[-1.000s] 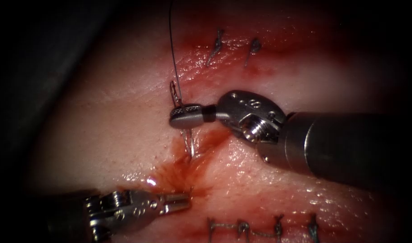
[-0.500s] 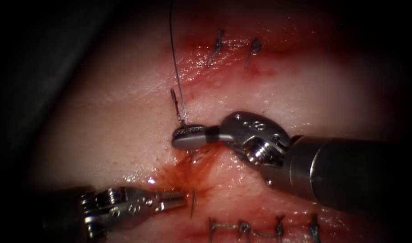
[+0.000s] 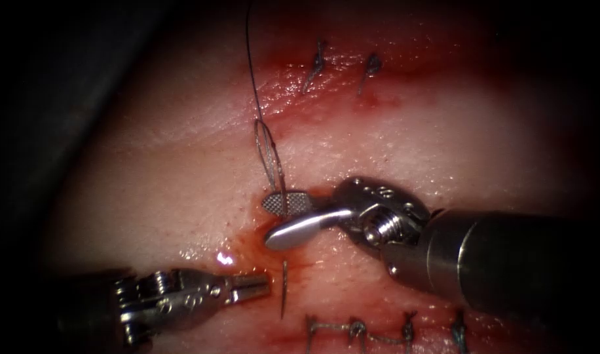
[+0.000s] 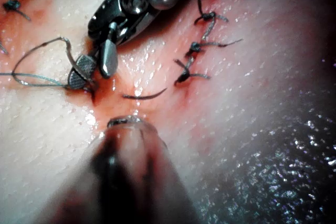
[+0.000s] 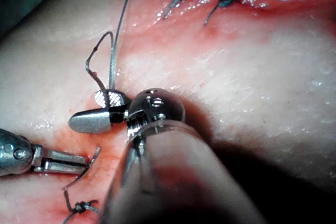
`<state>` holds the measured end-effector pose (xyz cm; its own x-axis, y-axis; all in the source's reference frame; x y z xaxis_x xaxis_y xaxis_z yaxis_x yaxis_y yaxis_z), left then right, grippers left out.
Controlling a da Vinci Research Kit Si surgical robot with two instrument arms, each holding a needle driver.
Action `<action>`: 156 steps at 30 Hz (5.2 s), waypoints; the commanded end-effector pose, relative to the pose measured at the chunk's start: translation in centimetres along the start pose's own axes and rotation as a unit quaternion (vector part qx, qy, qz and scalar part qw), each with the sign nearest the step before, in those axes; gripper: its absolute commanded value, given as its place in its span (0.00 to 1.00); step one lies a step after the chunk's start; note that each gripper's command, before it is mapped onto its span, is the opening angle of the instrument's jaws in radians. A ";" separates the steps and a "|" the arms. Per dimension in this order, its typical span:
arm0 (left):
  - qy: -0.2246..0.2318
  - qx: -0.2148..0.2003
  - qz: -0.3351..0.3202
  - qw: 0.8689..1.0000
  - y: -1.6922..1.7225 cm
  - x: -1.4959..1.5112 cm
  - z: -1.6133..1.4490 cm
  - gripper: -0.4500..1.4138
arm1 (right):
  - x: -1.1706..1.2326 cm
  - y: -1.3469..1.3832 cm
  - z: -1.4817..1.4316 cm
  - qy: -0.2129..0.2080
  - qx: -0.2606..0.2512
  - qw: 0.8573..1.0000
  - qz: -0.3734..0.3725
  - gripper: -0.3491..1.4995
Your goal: Wound Closure
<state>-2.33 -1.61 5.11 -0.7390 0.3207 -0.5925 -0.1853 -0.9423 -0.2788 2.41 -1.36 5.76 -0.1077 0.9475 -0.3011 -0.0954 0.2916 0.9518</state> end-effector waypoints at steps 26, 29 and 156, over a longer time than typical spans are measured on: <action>0.124 0.029 0.113 0.985 -0.38 0.40 0.14 0.47 | 0.85 0.44 -0.74 0.000 -0.063 0.991 -0.114 0.91; 0.128 0.026 0.116 0.985 -0.41 0.43 0.18 0.42 | 0.78 0.44 -0.77 0.000 -0.062 0.992 -0.112 0.92; 0.295 -0.009 -0.121 0.948 -0.34 0.49 -2.48 0.00 | -0.68 -1.21 0.37 -0.186 -0.041 0.946 -0.261 0.00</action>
<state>-0.91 -0.86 2.97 -0.1941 0.5325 -0.8238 -0.2992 -0.8319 -0.4673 2.90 -2.25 4.77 0.3263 0.6441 -0.6919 -0.1143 0.7534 0.6475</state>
